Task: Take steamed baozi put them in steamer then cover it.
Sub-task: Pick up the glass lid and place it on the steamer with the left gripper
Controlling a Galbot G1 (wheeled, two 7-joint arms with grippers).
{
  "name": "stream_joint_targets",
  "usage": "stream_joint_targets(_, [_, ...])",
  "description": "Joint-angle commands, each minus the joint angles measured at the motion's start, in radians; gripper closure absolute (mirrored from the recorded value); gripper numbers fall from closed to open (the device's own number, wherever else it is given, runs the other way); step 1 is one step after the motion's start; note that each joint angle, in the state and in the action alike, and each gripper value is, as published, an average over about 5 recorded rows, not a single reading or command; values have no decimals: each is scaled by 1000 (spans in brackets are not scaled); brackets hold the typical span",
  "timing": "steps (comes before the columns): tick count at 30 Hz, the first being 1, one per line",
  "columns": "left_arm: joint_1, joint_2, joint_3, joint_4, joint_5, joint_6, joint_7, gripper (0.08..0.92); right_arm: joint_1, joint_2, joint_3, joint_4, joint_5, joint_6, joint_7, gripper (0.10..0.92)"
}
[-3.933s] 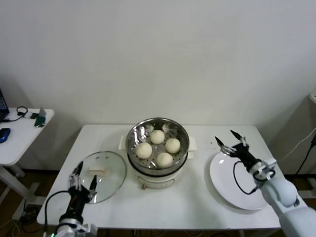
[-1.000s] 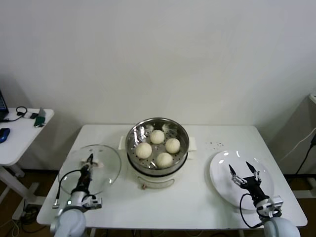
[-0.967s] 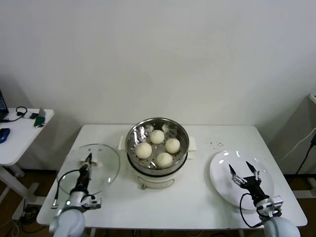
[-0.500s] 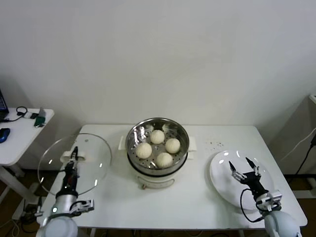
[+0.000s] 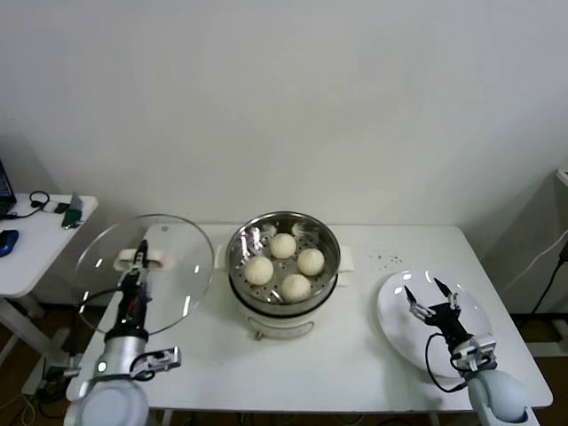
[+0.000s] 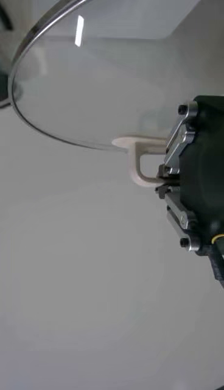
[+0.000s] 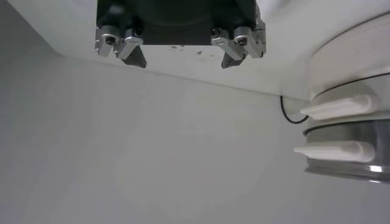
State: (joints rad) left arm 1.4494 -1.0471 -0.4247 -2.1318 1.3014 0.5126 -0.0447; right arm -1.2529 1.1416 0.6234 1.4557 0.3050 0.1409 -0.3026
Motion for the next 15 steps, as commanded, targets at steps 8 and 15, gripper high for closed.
stream_joint_targets(8, [-442,-119,466,82,127,183,315,854,28,2,-15,-36,-27,3,6,203])
stream_joint_targets(15, [-546,-185,549,161,138,229,359,854,18,4,7,-46,-35,9,6,203])
